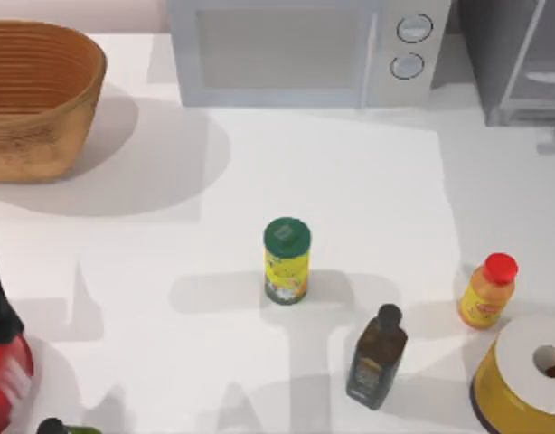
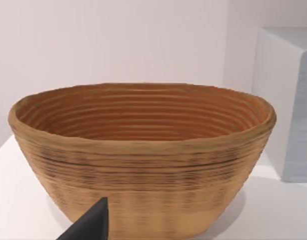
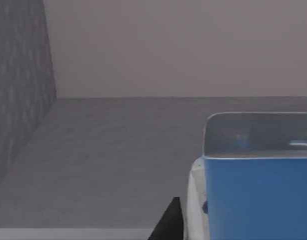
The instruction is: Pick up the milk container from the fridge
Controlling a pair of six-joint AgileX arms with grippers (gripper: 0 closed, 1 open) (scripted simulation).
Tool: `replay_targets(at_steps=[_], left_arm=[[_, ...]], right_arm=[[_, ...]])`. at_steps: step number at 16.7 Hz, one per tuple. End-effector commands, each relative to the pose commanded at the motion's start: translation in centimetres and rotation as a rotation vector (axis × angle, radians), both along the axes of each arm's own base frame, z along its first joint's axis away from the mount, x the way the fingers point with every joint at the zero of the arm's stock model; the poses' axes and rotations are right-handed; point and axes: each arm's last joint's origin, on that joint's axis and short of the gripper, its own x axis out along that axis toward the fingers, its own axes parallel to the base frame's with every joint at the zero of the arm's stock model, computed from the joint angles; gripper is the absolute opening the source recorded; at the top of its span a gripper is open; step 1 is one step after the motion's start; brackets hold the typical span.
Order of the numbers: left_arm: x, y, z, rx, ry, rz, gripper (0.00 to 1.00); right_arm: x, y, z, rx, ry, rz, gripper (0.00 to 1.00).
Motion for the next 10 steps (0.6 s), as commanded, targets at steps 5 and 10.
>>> replay_targets(at_steps=[5, 10], left_arm=[[0.0, 0.0, 0.0, 0.000, 0.000, 0.000, 1.00], [0.0, 0.0, 0.0, 0.000, 0.000, 0.000, 1.00]], right_arm=[[-2.1, -0.3, 1.0, -0.010, -0.044, -0.008, 0.00], [-2.2, 0.2, 1.4, -0.008, -0.037, -0.002, 0.00]])
